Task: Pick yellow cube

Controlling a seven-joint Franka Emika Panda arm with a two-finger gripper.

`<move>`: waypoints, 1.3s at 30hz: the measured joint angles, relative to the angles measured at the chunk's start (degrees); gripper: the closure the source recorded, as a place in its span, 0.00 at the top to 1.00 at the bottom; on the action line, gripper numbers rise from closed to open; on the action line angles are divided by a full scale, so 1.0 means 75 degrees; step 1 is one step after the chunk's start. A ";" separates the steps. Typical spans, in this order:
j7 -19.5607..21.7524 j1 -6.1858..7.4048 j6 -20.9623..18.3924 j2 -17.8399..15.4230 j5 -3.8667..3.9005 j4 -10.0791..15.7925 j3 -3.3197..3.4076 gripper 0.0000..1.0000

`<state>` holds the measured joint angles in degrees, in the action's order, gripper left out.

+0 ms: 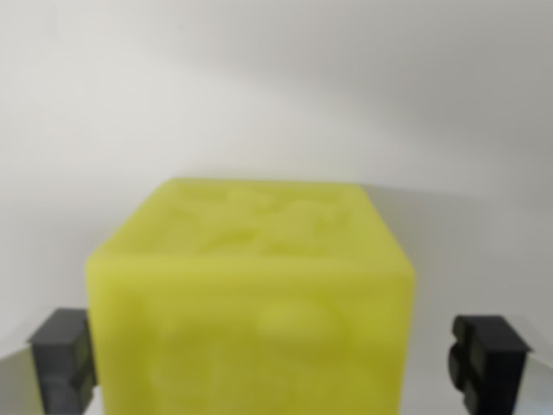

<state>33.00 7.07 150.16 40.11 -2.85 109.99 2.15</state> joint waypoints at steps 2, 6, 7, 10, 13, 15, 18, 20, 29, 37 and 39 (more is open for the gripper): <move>-0.0031 0.0023 0.0029 0.0091 -0.0002 -0.0053 0.0000 1.00; -0.0087 0.0059 0.0036 0.0180 -0.0003 -0.0124 0.0001 1.00; -0.0092 0.0062 0.0031 0.0183 -0.0003 -0.0131 0.0003 1.00; -0.0093 0.0064 0.0031 0.0184 -0.0003 -0.0133 0.0005 1.00; -0.0093 0.0064 0.0031 0.0185 -0.0003 -0.0133 0.0005 1.00; -0.0094 0.0064 0.0030 0.0185 -0.0003 -0.0133 0.0005 0.00; -0.0094 0.0064 0.0018 0.0169 -0.0003 -0.0127 0.0005 0.00; -0.0094 0.0065 -0.0018 0.0115 -0.0003 -0.0106 0.0007 0.00; -0.0069 0.0062 -0.0271 -0.0265 0.0026 0.0018 0.0008 0.00; -0.0045 0.0058 -0.0516 -0.0602 0.0062 0.0108 0.0008 0.00; -0.0040 0.0057 -0.0580 -0.0684 0.0071 0.0128 0.0008 0.00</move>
<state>32.70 7.50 145.81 34.98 -2.32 110.96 2.20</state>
